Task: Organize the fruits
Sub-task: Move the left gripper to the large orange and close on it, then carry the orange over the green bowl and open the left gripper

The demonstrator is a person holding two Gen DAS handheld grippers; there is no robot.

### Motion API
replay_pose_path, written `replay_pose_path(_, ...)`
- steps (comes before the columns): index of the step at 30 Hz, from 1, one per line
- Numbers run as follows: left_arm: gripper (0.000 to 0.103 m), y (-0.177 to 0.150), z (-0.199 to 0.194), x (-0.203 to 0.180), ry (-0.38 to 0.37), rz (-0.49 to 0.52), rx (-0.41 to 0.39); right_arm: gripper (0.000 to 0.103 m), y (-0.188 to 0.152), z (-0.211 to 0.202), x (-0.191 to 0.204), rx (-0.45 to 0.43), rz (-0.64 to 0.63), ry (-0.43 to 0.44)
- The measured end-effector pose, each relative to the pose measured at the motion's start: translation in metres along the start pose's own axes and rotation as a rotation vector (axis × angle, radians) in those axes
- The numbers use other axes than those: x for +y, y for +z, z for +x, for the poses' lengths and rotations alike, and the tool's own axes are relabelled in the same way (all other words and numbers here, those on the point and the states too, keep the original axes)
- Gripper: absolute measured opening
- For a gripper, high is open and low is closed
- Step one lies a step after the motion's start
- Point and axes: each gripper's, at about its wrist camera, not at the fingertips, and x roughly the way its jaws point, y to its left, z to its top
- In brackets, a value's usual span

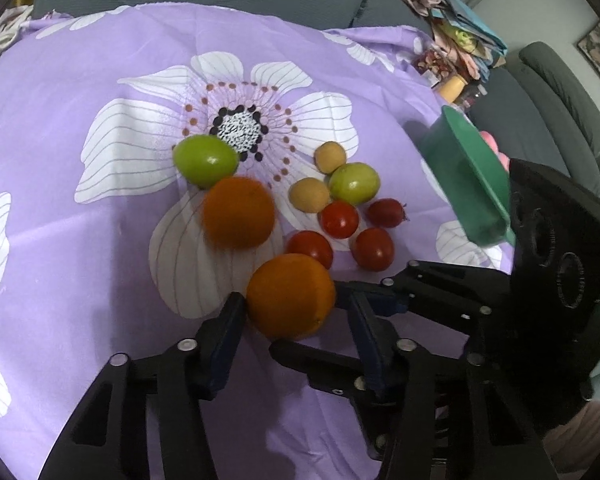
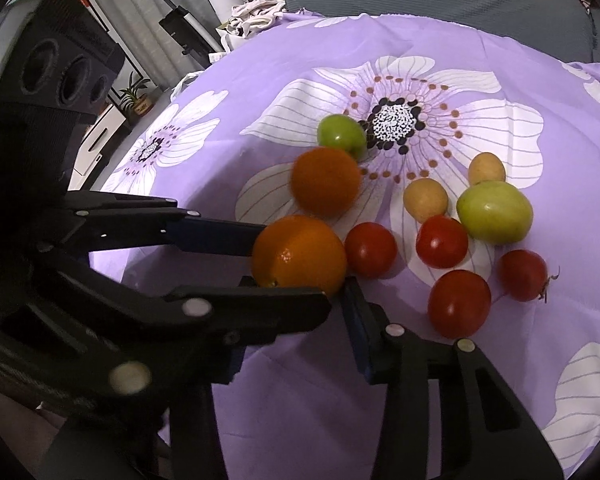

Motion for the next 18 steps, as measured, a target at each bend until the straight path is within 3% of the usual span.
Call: replay_pose_path(18, 0.047, 0.004, -0.014, -0.036, -0.003, 0.080, -0.022, 0.041, -0.013, -0.039, 0.000, -0.098, 0.001, -0.036)
